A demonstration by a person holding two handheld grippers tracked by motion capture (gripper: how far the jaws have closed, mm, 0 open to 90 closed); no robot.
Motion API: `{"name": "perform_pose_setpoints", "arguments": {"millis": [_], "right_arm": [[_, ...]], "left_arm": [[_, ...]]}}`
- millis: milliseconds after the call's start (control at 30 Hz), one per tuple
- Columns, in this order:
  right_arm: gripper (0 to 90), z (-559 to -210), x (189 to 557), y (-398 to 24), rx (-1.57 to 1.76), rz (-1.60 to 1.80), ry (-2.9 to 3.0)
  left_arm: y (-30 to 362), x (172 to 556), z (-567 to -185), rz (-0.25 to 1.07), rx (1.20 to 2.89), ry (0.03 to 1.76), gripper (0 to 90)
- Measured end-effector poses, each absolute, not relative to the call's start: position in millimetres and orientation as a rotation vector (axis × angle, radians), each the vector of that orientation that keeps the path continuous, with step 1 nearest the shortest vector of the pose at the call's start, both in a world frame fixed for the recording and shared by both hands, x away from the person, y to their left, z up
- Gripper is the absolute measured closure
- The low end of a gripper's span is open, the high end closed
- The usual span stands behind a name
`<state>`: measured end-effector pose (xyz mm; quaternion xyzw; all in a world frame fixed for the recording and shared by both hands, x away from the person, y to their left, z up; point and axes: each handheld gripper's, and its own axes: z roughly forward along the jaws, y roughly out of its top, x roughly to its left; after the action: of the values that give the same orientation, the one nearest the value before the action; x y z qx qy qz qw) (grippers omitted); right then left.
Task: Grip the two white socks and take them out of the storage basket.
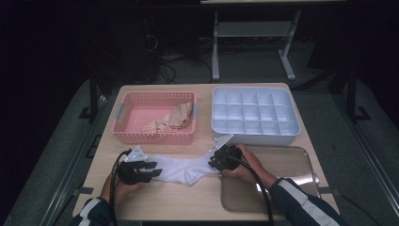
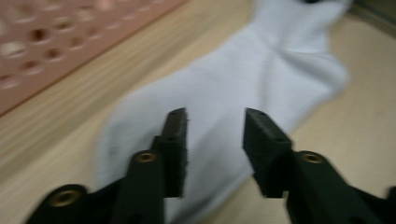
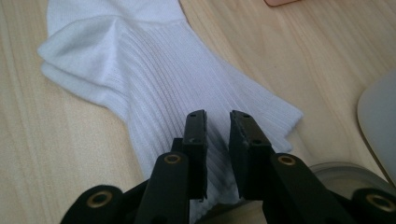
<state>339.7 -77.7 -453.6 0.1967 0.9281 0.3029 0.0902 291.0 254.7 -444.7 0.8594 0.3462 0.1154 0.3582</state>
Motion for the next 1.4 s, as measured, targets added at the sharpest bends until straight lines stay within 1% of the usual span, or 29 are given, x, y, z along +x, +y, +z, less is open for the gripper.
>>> {"name": "perform_pose_setpoints", "arguments": {"millis": [33, 67, 133, 233, 300, 433, 500, 600, 633, 767, 933, 1100, 1167, 1300, 1400], "right_arm": [[74.1, -454, 339, -78, 0.590, 0.907, 2.759], [71.9, -453, 339, -78, 0.589, 0.915, 2.757], [68.8, -451, 337, -77, 0.571, 0.927, 2.738], [68.3, -447, 335, -77, 0.592, 0.960, 2.714], [69.7, -443, 335, -77, 0.574, 0.970, 2.698], [70.7, -441, 333, -74, 0.562, 0.986, 2.692], [70.7, -441, 333, -73, 0.563, 1.001, 2.690], [71.0, -442, 333, -72, 0.546, 0.993, 2.686], [71.4, -442, 333, -72, 0.543, 0.995, 2.686], [73.4, -442, 332, -71, 0.547, 1.008, 2.691], [73.1, -443, 331, -69, 0.543, 1.014, 2.694], [73.5, -445, 333, -67, 0.527, 1.001, 2.696], [75.3, -444, 332, -65, 0.518, 1.003, 2.697], [81.7, -442, 330, -58, 0.479, 1.038, 2.709], [83.2, -439, 328, -50, 0.466, 1.080, 2.721]], "left_arm": [[258, 294, -446, 0.327, 2.211, 0.939, 54.2], [261, 296, -448, 0.347, 2.200, 0.970, 49.4], [267, 299, -451, 0.362, 2.182, 1.020, 42.9], [271, 301, -452, 0.369, 2.171, 1.055, 35.5], [272, 302, -451, 0.358, 2.158, 1.045, 31.5], [274, 298, -445, 0.363, 2.130, 1.023, 28.9], [276, 298, -441, 0.419, 2.121, 1.034, 28.7], [284, 299, -437, 0.442, 2.054, 1.073, 27.4], [287, 300, -439, 0.435, 2.056, 1.090, 26.2], [293, 303, -447, 0.436, 2.104, 1.111, 26.0], [297, 306, -452, 0.402, 2.070, 1.155, 24.6], [293, 309, -459, 0.401, 2.083, 1.175, 22.6], [289, 311, -462, 0.402, 2.100, 1.179, 22.6], [284, 311, -467, 0.422, 2.133, 1.174, 21.8], [283, 310, -468, 0.436, 2.127, 1.172, 22.5]]}}
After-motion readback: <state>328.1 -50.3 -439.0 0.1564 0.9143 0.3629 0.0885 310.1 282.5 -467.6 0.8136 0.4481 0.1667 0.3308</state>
